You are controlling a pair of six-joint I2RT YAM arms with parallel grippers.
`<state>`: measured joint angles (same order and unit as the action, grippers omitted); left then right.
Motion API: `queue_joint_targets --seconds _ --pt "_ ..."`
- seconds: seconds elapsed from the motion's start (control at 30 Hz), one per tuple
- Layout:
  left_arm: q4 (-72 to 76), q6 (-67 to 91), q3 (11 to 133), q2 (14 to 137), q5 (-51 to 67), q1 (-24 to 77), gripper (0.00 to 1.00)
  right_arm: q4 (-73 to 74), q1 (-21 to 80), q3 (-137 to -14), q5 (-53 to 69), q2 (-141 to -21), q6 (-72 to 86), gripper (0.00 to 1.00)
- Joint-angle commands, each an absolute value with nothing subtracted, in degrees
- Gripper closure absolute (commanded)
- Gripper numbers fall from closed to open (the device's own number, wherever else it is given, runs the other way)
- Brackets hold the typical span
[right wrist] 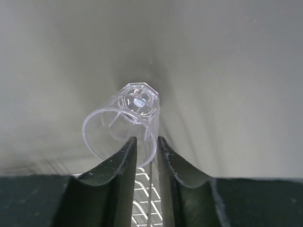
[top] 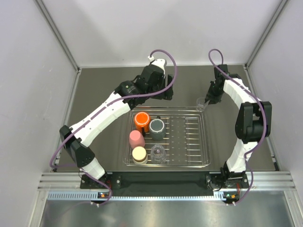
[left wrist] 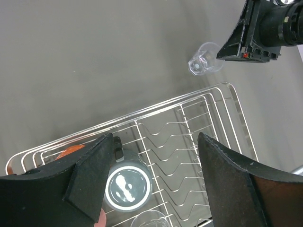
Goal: Load the cups into the dish rack
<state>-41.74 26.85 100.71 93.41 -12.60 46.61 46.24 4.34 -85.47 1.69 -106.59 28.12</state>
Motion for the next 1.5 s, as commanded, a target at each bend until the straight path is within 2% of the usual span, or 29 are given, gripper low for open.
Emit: queue_joint_targets --seconds 0.0,0.17,0.53,0.7,0.83,1.03,1.23,1.47 --pt "-42.5 26.5 103.4 94.1 -10.2 46.4 0.23 44.3 3.7 -85.5 0.2 -107.0 28.2 0.77" --pt "-44.0 26.2 104.8 95.4 -10.1 46.2 0.24 44.1 3.6 -85.9 0.2 -107.3 28.0 0.85" --pt "-44.7 27.3 104.2 95.3 -9.0 44.6 0.25 42.8 3.5 -84.1 -1.0 -107.9 27.5 0.84" --pt "-44.7 27.3 104.3 95.2 -8.4 44.5 0.25 42.2 3.4 -83.6 -0.4 -107.8 27.5 0.86" --pt "-44.9 27.2 105.6 95.8 -7.0 44.3 0.25 42.0 3.4 -84.0 -0.4 -107.0 27.1 1.00" --pt "-46.1 27.9 108.6 96.9 -4.8 43.4 0.27 45.2 3.8 -89.2 -0.3 -102.7 27.2 1.00" --pt "-46.0 30.8 112.0 99.0 2.1 41.3 0.31 49.7 7.1 -96.5 -0.3 -97.6 27.5 1.00" --pt "-46.2 33.0 119.7 103.8 3.8 41.0 0.35 52.2 17.1 -101.1 -3.1 -93.0 26.7 1.00"
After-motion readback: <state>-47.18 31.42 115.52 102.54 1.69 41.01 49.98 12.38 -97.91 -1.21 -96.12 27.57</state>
